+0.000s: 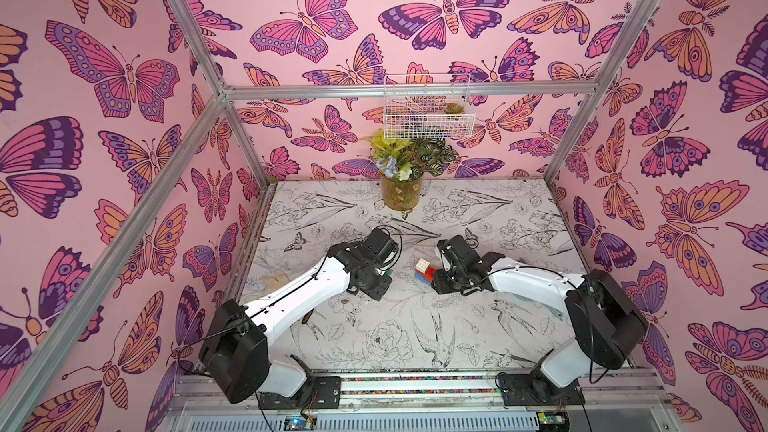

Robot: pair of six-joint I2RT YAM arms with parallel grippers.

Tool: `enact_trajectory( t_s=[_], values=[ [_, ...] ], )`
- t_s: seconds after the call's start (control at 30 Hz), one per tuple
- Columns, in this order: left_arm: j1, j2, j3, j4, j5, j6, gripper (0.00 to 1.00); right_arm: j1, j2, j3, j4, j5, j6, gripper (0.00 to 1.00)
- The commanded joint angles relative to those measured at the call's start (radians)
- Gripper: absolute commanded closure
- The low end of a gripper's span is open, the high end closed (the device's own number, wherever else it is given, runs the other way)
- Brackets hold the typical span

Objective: Assemble the number 5 with lego
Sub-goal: Adjust the lego brick at the center of the board.

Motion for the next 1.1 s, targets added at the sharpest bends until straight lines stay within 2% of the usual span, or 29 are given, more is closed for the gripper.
enact_trajectory(
  t_s=[0.0, 0.43, 1.07],
  values=[
    [-0.004, -0.032, -0.018, 0.002, -0.005, 0.027, 1.00, -0.018, 0.016, 0.022, 0.000, -0.003, 0.027, 0.55],
    [-0.024, -0.095, -0.058, 0.042, 0.011, 0.073, 1.00, -0.054, 0.038, 0.027, 0.013, -0.024, 0.034, 0.55],
    [-0.043, -0.113, -0.067, 0.047, -0.002, 0.071, 1.00, -0.085, 0.066, 0.047, 0.027, -0.050, 0.024, 0.55]
  ],
)
